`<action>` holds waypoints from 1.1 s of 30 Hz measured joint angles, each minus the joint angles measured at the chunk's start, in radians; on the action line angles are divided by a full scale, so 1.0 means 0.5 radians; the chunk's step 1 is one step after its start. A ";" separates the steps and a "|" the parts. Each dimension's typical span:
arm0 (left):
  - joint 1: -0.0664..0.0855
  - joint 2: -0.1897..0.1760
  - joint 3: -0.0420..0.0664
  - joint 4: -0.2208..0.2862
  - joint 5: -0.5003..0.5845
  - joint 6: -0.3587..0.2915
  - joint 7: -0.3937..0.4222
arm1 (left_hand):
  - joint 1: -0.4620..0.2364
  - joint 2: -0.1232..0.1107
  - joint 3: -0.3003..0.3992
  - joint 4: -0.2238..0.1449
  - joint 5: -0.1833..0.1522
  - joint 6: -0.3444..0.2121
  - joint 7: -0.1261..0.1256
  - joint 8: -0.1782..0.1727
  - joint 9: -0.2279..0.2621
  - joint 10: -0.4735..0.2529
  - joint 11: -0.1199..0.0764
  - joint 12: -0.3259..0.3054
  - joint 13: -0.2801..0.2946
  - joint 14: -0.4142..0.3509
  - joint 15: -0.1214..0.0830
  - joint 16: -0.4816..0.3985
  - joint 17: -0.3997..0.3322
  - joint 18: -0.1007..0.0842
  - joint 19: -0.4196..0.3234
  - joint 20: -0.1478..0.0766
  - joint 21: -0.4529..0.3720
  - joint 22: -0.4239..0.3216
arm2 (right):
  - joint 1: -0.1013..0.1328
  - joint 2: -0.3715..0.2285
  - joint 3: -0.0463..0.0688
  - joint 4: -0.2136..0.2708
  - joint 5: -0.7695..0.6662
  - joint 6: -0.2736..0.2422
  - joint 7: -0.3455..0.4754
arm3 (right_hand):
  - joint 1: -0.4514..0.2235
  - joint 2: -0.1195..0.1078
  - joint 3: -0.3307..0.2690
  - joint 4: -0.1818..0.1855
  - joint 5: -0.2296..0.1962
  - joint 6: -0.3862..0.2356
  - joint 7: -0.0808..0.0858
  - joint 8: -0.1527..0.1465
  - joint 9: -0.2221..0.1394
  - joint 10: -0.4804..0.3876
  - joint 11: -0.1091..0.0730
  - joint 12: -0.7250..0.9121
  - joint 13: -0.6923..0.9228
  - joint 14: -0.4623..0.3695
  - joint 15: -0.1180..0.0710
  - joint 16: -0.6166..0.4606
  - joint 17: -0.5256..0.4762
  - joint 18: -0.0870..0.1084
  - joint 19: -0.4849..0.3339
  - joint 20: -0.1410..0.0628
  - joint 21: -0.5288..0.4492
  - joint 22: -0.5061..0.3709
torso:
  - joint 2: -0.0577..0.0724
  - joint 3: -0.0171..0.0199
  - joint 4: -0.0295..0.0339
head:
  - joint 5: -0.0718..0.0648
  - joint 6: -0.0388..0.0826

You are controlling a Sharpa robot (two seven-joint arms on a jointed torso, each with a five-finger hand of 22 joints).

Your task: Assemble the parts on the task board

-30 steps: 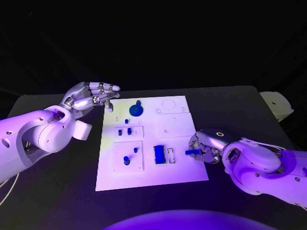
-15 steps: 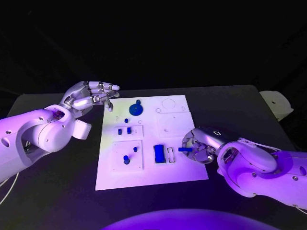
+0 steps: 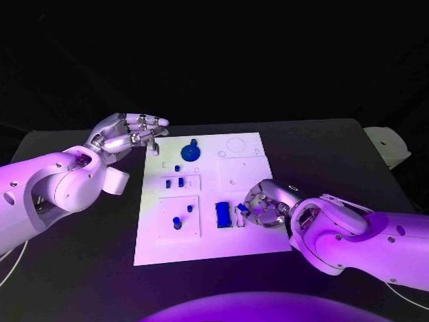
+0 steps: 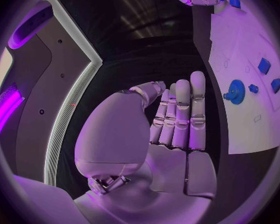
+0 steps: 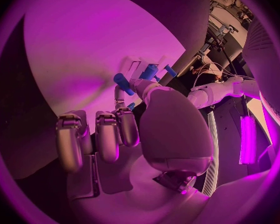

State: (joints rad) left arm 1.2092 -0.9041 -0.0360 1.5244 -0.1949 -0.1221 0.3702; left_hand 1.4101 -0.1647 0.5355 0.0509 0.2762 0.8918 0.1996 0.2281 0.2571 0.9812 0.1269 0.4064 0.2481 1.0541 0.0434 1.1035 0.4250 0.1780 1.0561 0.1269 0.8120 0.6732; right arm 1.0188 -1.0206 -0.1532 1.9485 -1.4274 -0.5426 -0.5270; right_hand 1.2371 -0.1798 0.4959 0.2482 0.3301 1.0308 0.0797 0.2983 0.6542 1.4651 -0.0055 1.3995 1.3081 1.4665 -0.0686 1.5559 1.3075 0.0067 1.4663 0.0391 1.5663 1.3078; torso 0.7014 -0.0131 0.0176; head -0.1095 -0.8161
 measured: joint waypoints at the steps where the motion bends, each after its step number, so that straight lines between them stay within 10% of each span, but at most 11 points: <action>1: 0.000 0.000 0.000 0.000 0.000 0.000 0.000 | 0.000 0.000 0.000 0.000 0.000 0.000 0.000 0.000 0.000 0.000 0.000 0.000 0.000 0.000 0.000 0.000 0.000 0.000 0.000 0.000 0.000 0.000 | -0.001 0.005 0.000 -0.003 0.013 0.002 0.000 | -0.022 0.001 0.001 0.009 -0.010 0.000 0.000 0.008 0.074 0.004 -0.004 0.000 0.000 0.000 0.000 0.000 0.000 0.000 0.000 0.000 0.000 0.000 | 0.000 -0.0002 0.000 | 0.000 -0.001; 33: 0.000 0.007 0.000 0.002 -0.006 0.011 -0.006 | 0.000 0.000 0.011 -0.011 0.000 0.000 0.000 0.008 -0.002 0.000 0.000 0.007 0.000 0.000 0.000 0.000 -0.005 0.000 0.000 0.000 0.008 0.009 | -0.011 0.054 0.000 -0.044 0.124 0.047 -0.022 | -0.172 0.003 -0.003 0.052 -0.159 0.126 -0.074 0.108 0.171 -0.004 -0.039 0.000 -0.001 0.000 -0.028 0.007 0.000 0.000 0.000 -0.028 0.000 -0.001 | -0.001 0.0008 -0.001 | 0.010 -0.004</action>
State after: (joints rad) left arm 1.2093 -0.9007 -0.0360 1.5252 -0.1980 -0.1165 0.3670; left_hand 1.4100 -0.1647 0.5411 0.0454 0.2762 0.8918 0.1996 0.2323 0.2561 0.9812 0.1269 0.4100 0.2479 1.0541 0.0434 1.1035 0.4225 0.1781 1.0561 0.1269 0.8163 0.6775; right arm 1.0133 -0.9936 -0.1530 1.9264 -1.3656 -0.5192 -0.5381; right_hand 1.1512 -0.1782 0.4943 0.2743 0.2504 1.0940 0.0427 0.3524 0.7399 1.4632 -0.0251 1.3994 1.3077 1.4666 -0.0825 1.5597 1.3073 0.0068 1.4662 0.0251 1.5663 1.3075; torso 0.7008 -0.0128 0.0170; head -0.1043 -0.8182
